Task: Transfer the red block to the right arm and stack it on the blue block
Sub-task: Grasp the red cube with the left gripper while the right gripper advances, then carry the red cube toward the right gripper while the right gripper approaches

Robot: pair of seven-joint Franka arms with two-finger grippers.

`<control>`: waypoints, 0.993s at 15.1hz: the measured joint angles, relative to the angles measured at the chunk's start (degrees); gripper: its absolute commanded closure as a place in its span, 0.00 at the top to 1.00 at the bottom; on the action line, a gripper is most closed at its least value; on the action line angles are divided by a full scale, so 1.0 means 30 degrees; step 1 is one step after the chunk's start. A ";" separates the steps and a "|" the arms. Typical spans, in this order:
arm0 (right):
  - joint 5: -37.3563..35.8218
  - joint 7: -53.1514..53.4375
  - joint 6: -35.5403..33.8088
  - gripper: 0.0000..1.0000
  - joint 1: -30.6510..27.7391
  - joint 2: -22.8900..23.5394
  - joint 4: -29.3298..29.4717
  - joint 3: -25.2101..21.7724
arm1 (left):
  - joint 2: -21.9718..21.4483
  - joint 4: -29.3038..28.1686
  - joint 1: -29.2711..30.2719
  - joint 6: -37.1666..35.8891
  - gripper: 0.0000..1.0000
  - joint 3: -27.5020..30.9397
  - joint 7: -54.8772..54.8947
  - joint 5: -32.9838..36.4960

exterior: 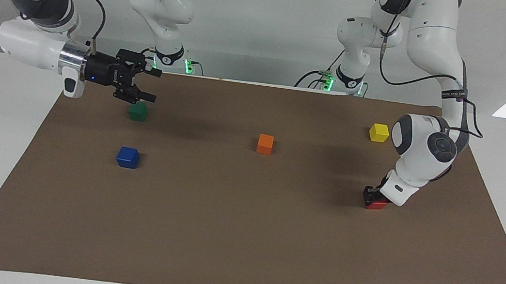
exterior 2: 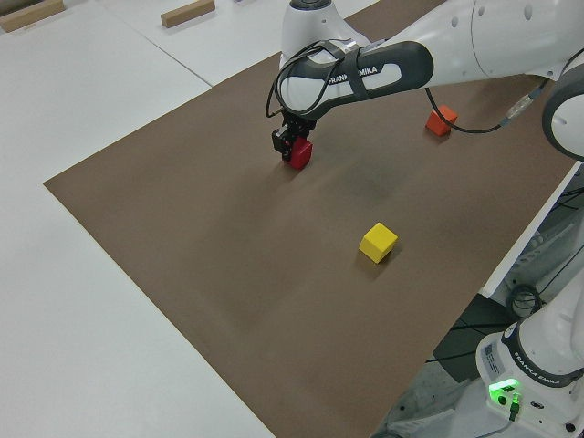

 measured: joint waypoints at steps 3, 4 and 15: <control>0.3465 -0.1009 -0.1002 1.00 0.0985 0.0101 -0.1750 0.0052 | -0.0344 0.2440 0.0000 -0.4877 0.00 -0.0004 -0.3047 -0.1918; 0.4668 -0.1027 -0.1452 1.00 0.1371 0.0146 -0.2124 0.0063 | -0.0744 0.2867 0.0003 -0.6217 0.00 0.0000 -0.3990 -0.2368; 1.3821 -0.4169 -1.0840 1.00 0.5186 0.5539 -0.3459 0.0189 | -0.7814 0.2516 -0.1678 -1.2485 0.00 -0.0548 -2.1226 -1.0231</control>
